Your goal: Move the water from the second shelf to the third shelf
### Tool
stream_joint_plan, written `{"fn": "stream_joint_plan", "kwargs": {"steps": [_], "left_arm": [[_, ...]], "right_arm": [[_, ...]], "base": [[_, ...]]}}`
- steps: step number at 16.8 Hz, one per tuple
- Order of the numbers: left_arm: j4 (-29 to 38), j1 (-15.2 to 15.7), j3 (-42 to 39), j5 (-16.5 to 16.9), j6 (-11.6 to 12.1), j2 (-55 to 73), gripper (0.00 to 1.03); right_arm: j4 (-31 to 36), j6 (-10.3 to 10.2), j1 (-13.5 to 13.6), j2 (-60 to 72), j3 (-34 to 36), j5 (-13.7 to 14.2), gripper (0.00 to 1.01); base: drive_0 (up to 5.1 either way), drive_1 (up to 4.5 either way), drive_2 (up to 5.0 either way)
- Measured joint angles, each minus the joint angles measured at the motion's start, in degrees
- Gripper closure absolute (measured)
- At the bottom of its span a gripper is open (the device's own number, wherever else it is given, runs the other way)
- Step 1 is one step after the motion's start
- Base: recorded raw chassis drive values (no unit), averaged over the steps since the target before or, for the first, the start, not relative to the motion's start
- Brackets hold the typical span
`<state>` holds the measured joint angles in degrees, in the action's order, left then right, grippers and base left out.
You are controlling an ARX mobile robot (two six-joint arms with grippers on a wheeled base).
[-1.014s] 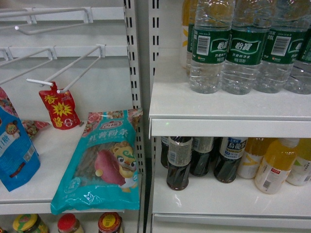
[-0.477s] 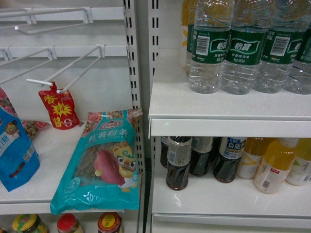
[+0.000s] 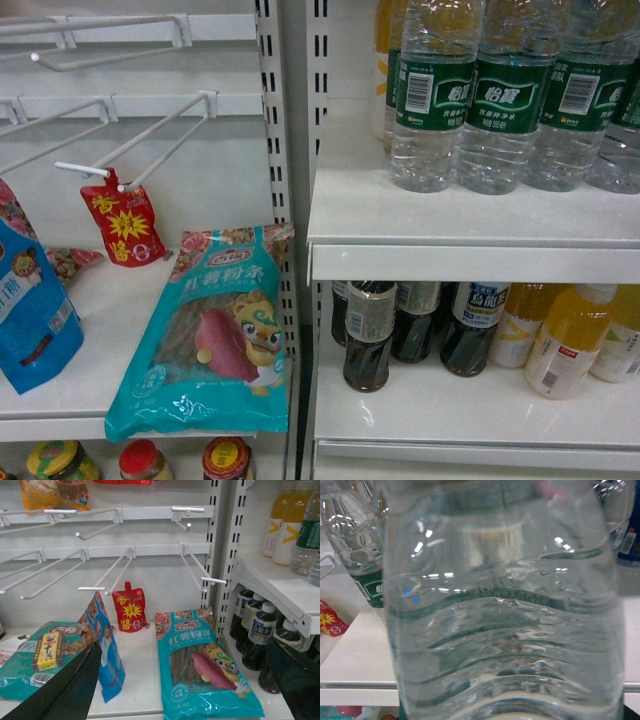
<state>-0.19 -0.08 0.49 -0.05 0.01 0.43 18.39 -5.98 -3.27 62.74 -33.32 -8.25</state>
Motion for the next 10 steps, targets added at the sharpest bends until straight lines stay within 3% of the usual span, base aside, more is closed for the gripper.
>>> {"fn": "stream_joint_plan", "kwargs": {"steps": [10], "left_arm": [[0.0, 0.0, 0.0, 0.0, 0.0, 0.0, 0.05]], "right_arm": [[2.9, -0.6, 5.3, 20.0, -13.5, 3.6, 0.58]], "base": [[0.0, 0.00, 0.0]]}}
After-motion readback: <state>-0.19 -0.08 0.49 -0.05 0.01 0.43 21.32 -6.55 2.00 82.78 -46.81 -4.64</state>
